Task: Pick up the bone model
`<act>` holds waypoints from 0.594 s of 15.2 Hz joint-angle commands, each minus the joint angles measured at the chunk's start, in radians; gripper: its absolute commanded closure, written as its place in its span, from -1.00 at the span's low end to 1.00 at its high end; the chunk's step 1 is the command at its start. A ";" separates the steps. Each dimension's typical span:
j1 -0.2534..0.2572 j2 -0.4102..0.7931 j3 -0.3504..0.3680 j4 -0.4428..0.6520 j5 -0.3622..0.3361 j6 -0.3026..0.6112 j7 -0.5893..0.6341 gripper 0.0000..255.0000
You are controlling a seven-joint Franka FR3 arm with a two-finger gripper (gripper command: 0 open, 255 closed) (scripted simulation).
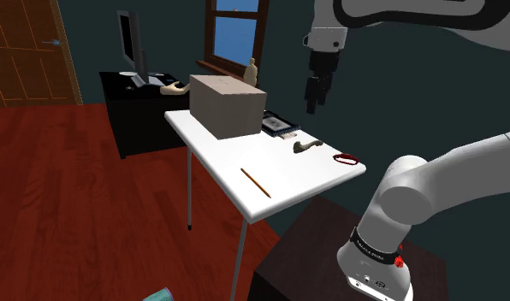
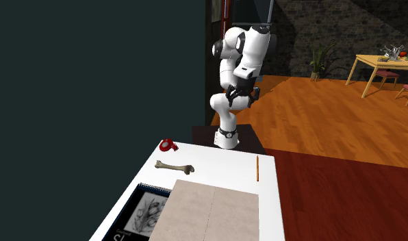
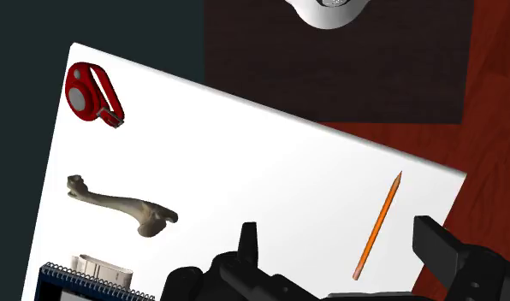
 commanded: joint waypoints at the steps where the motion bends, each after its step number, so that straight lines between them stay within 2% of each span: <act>1: 0.000 0.000 0.000 0.000 0.000 0.000 0.000 -1.00; 9: 0.031 -0.105 -0.204 -0.216 -0.179 0.159 -0.392 -1.00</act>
